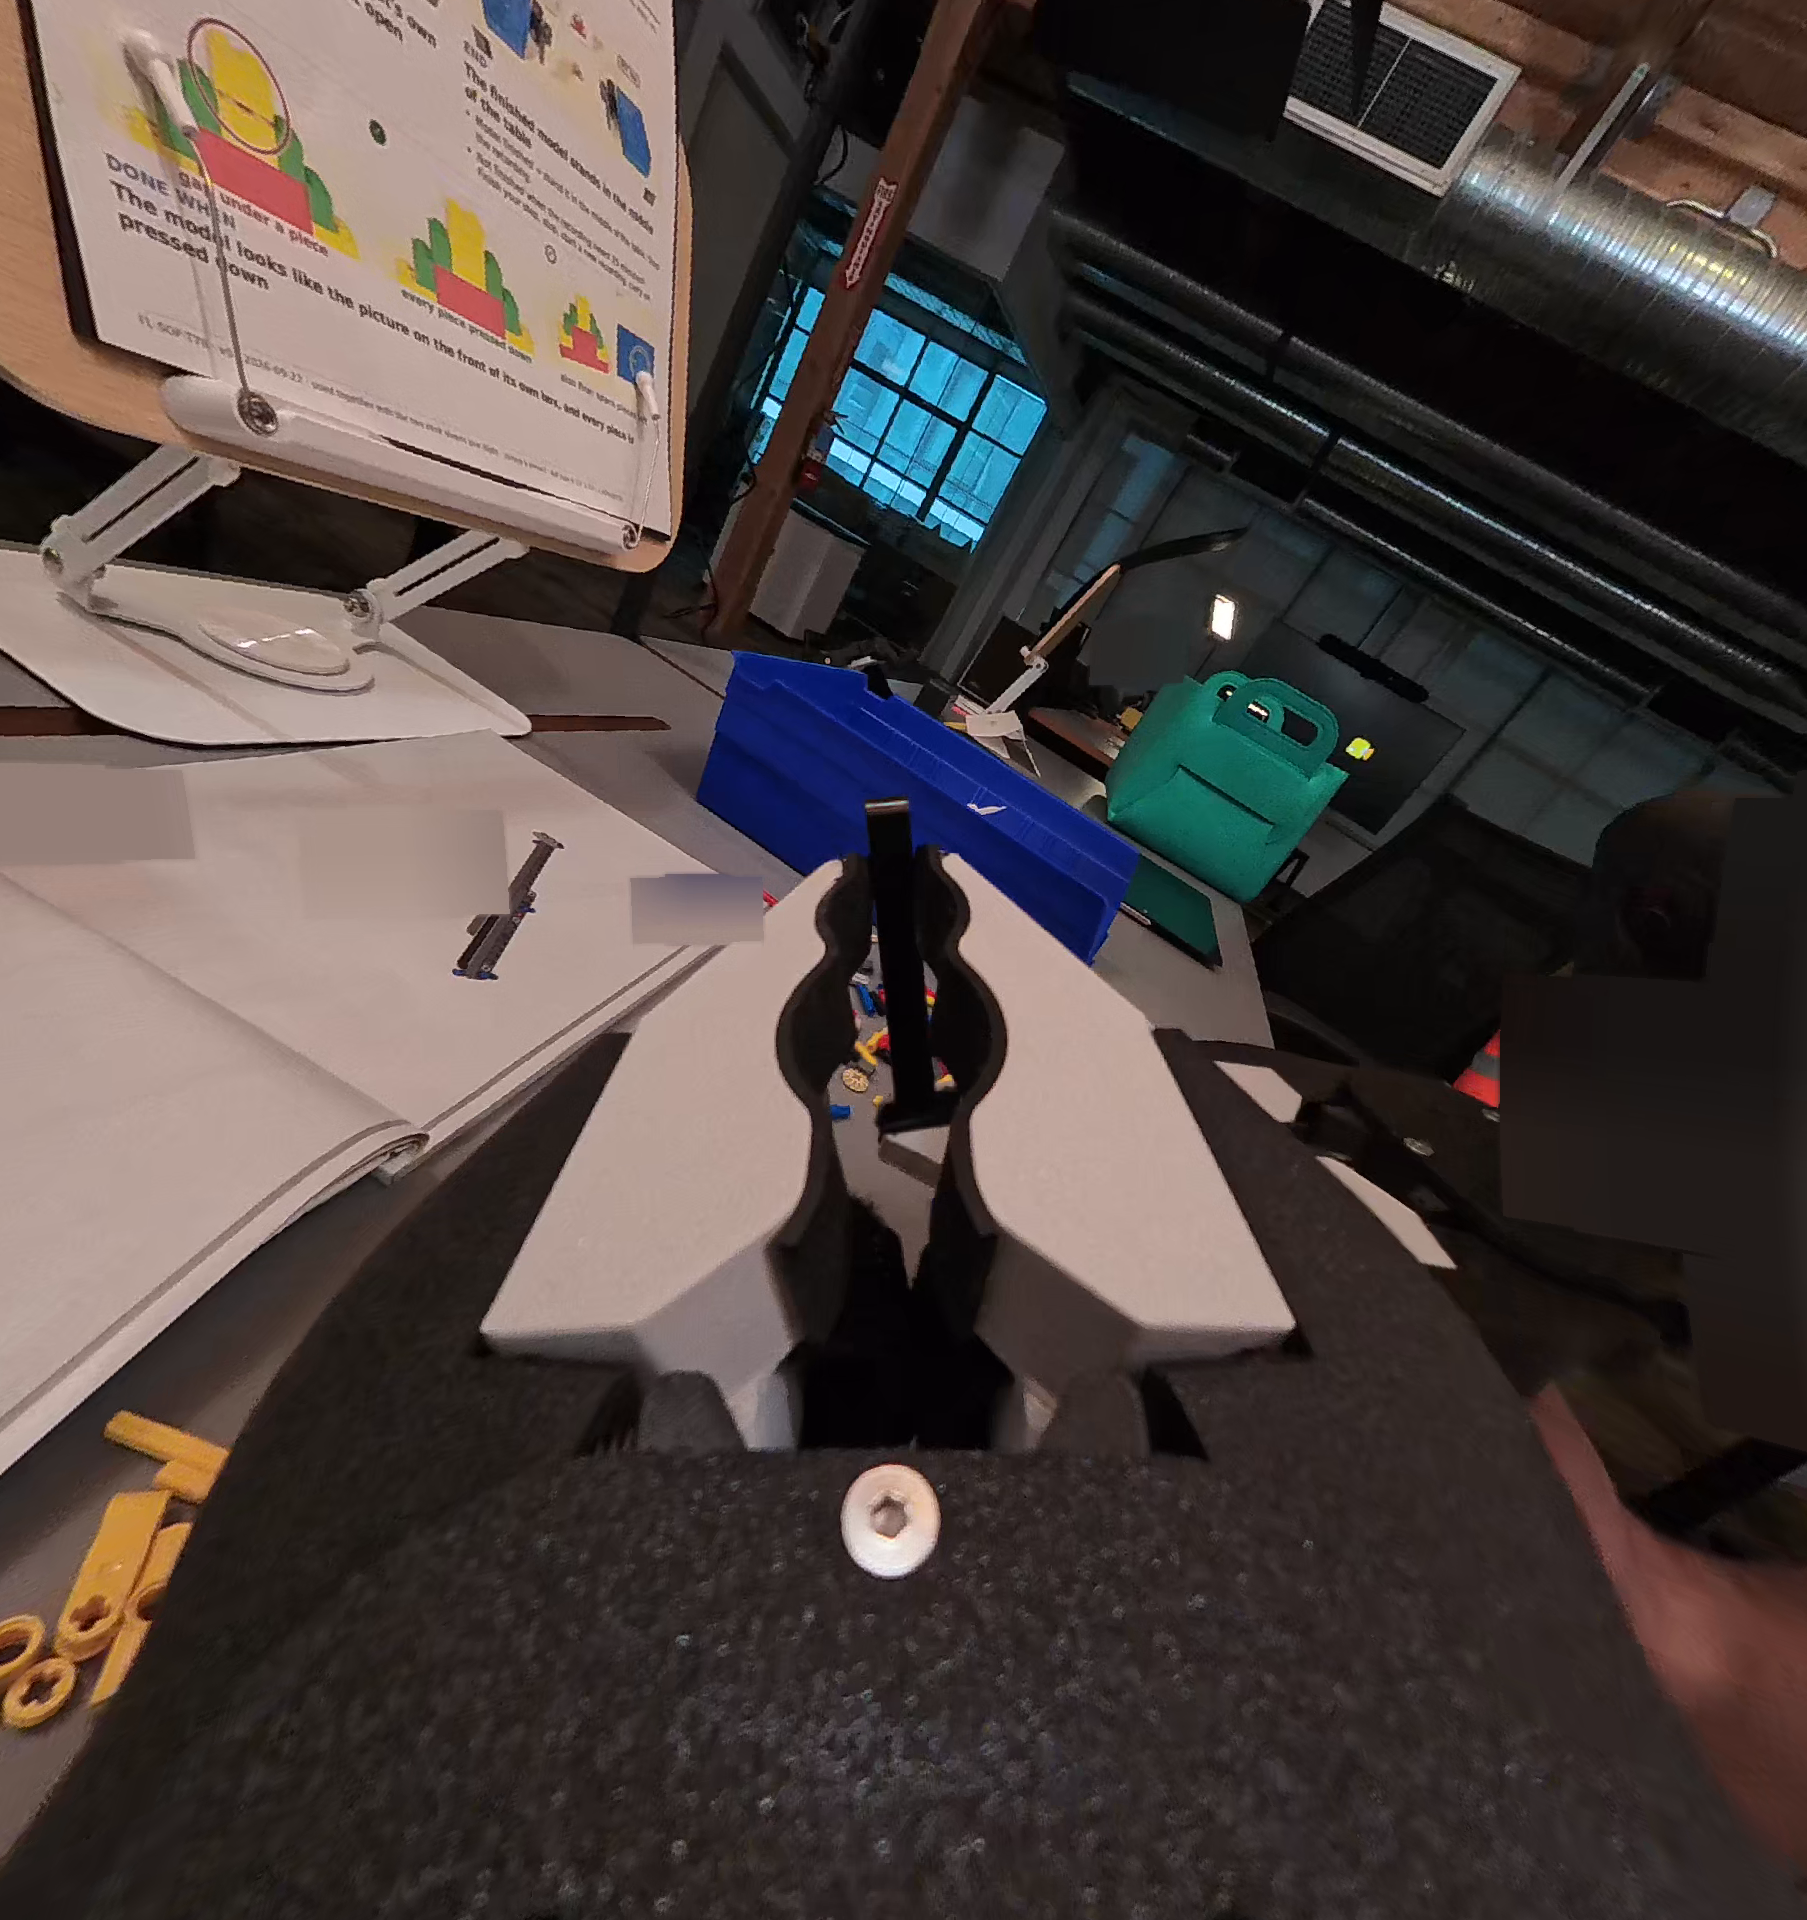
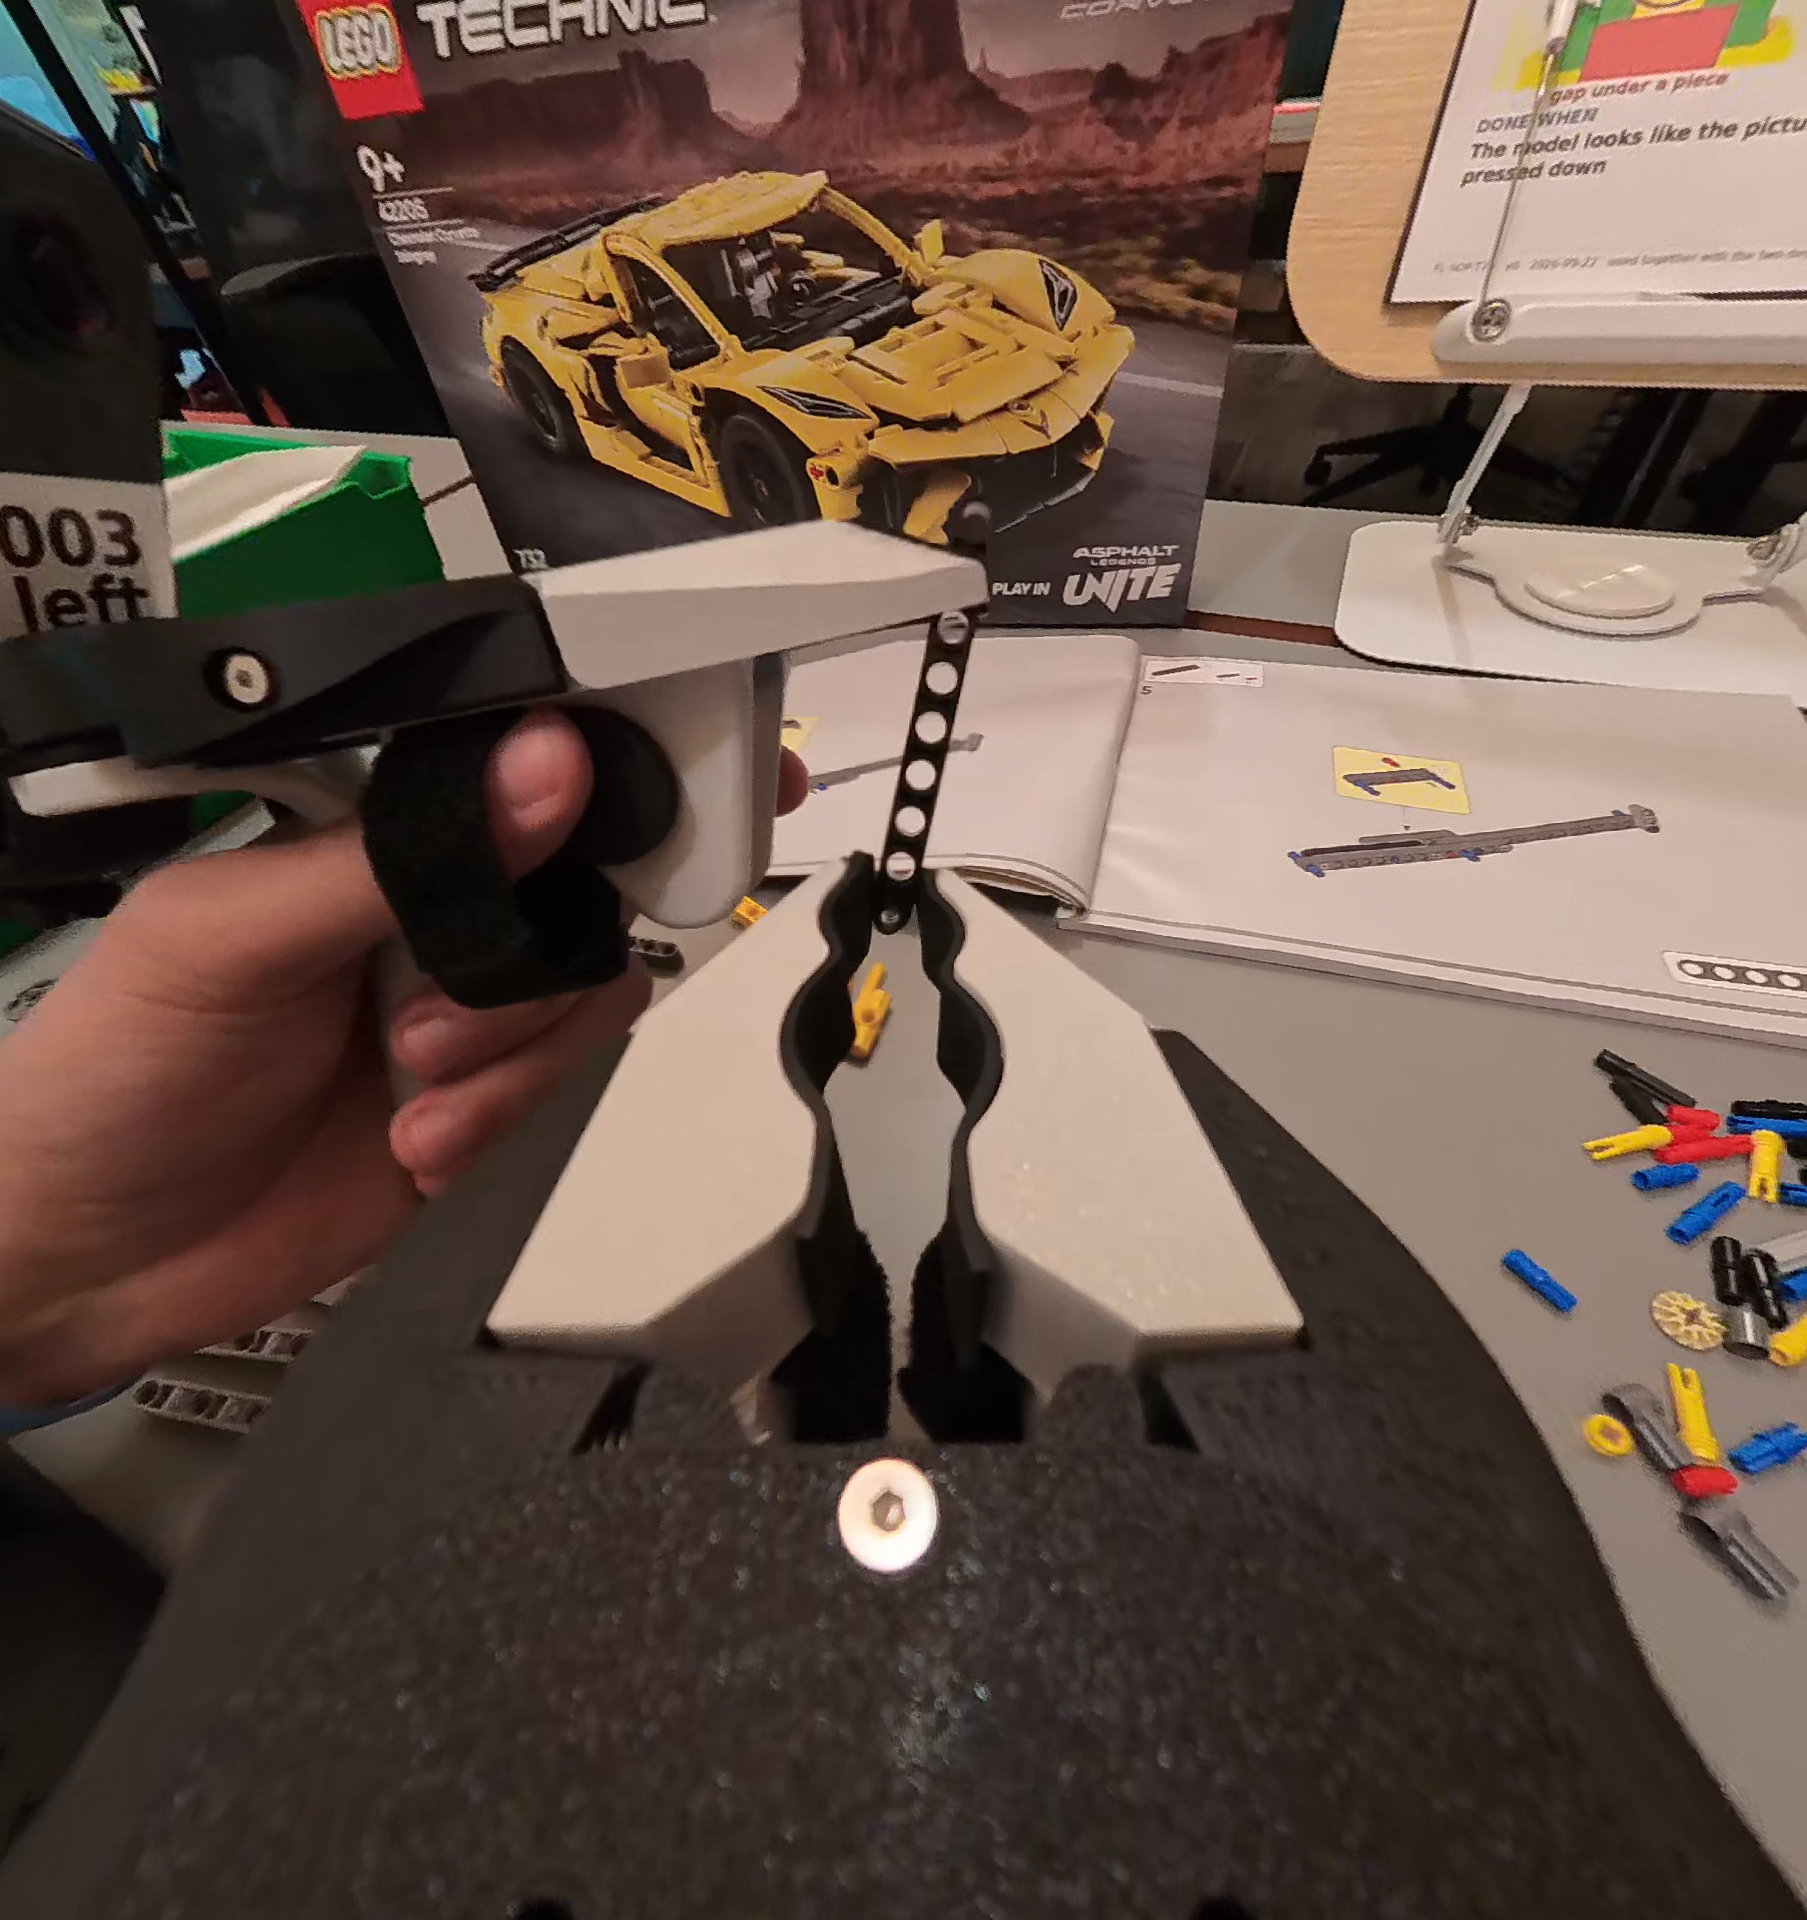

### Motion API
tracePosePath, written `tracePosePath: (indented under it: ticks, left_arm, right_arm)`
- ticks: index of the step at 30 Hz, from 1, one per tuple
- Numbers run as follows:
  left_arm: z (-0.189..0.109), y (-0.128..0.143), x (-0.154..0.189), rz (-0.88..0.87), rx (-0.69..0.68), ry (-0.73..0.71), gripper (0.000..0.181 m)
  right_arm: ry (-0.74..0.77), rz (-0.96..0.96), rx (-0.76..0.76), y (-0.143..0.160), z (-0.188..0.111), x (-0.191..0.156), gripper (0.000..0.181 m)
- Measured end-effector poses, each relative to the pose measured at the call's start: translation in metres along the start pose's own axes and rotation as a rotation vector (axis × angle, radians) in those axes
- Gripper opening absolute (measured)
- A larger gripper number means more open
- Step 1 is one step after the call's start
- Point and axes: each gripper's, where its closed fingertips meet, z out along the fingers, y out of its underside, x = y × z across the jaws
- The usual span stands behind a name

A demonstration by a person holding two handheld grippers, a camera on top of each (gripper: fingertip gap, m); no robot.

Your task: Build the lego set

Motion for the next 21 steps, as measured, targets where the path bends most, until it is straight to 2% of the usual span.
tracePosePath:
  ticks: [4,12,18,21]
  left_arm:
    - [0.001,0.0,0.005,-0.01,-0.004,0.034,0.006]
    - [0.001,0.0,0.0,0.015,0.0,-0.015,0.006]
    - [0.0,0.006,0.0,0.006,-0.036,0.0,0.006]
    - [-0.004,0.003,-0.007,-0.005,-0.036,-0.016,0.006]
  right_arm:
    - [0.031,-0.065,-0.015,0.001,-0.001,0.002,0.008]
    - [0.027,-0.047,-0.028,0.0,0.001,0.003,0.007]
    - [-0.011,-0.027,-0.034,0.004,0.0,-0.009,0.011]
    - [-0.093,0.022,-0.035,0.001,-0.014,-0.008,0.018]
